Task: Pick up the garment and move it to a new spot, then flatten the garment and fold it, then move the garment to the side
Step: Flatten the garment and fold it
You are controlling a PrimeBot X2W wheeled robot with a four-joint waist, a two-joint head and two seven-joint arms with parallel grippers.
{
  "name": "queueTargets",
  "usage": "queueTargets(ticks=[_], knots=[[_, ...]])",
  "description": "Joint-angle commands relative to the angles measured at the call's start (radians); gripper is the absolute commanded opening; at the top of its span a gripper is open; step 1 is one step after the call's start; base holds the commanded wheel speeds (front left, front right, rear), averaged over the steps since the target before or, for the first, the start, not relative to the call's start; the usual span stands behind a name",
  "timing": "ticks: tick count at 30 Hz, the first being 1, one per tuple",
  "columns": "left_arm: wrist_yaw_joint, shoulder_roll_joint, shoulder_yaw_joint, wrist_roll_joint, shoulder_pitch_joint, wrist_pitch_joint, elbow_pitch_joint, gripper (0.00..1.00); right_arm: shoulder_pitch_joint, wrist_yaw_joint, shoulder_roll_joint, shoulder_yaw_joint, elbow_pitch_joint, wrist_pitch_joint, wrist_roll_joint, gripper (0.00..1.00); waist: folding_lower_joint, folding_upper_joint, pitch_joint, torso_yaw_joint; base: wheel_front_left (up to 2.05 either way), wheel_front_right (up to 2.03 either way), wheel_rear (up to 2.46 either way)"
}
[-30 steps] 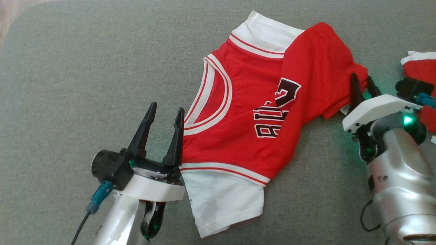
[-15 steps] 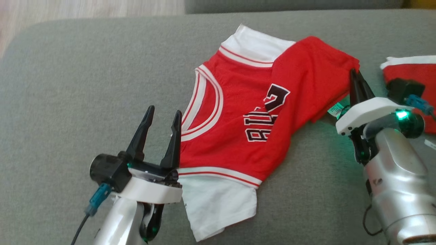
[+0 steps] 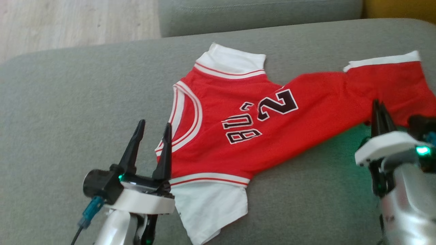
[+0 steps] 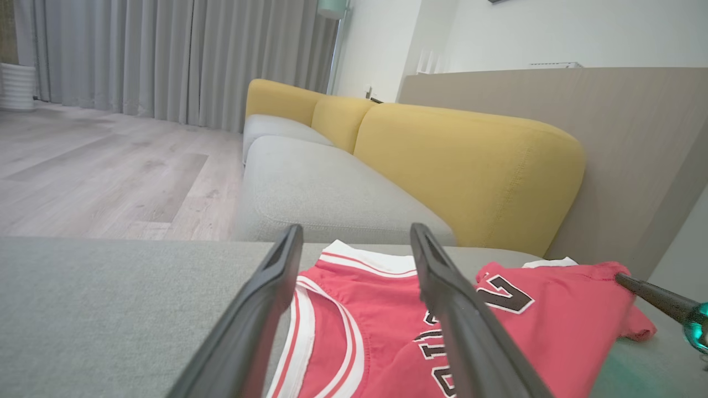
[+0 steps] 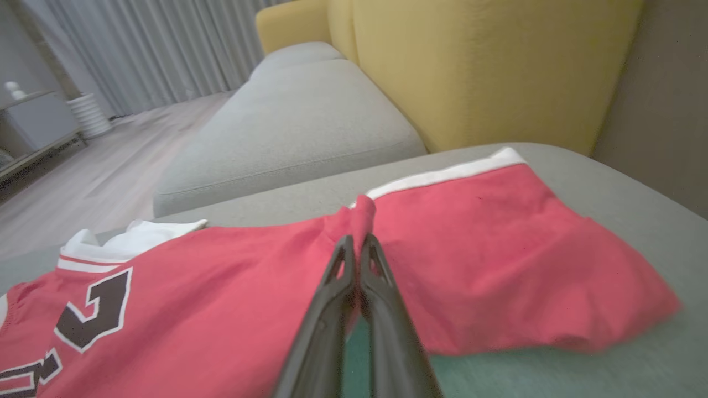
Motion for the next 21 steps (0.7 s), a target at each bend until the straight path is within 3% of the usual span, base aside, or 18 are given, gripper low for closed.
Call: queueTargets(ticks=[1, 9, 10, 11, 12, 16, 21], knots=[[0.002, 0.005, 0.039, 0.003, -0.013, -0.005, -0.035, 1.0, 0.004, -0.001, 0.009, 0.011, -0.053, 0.006, -0.011, 0.0, 0.0001, 0.0, -0.011, -0.015, 0.0, 0.0, 0.0], [0.002, 0.004, 0.058, -0.003, 0.015, -0.005, -0.042, 1.0, 0.258, -0.001, 0.056, -0.031, -0.379, 0.197, -0.079, 0.0, 0.0001, 0.0, -0.043, -0.065, 0.0, 0.0, 0.0], [0.002, 0.004, 0.057, -0.004, 0.015, -0.005, -0.042, 1.0, 0.288, -0.001, 0.057, -0.034, -0.416, 0.223, -0.085, 0.04, 0.0001, 0.0, -0.045, -0.067, 0.0, 0.0, 0.0], [0.002, 0.004, 0.056, -0.004, 0.014, -0.005, -0.042, 1.0, 0.316, -0.001, 0.058, -0.032, -0.451, 0.246, -0.085, 0.85, 0.0001, 0.0, -0.047, -0.07, 0.0, 0.0, 0.0], [0.002, 0.003, 0.056, -0.005, 0.013, -0.005, -0.042, 1.0, 0.34, -0.001, 0.058, -0.024, -0.486, 0.263, -0.076, 1.0, 0.0001, 0.0, -0.049, -0.072, 0.0, 0.0, 0.0], [0.002, 0.002, 0.057, -0.005, 0.011, -0.005, -0.041, 1.0, 0.394, -0.001, 0.058, 0.006, -0.623, 0.28, -0.031, 1.0, 0.0001, 0.0, -0.054, -0.08, 0.0, 0.0, 0.0], [0.002, 0.004, 0.043, -0.001, 0.0, -0.005, -0.039, 1.0, 0.376, -0.001, 0.059, 0.054, -0.752, 0.135, -0.003, 1.0, 0.0001, 0.0, -0.056, -0.079, 0.0, 0.0, 0.0]])
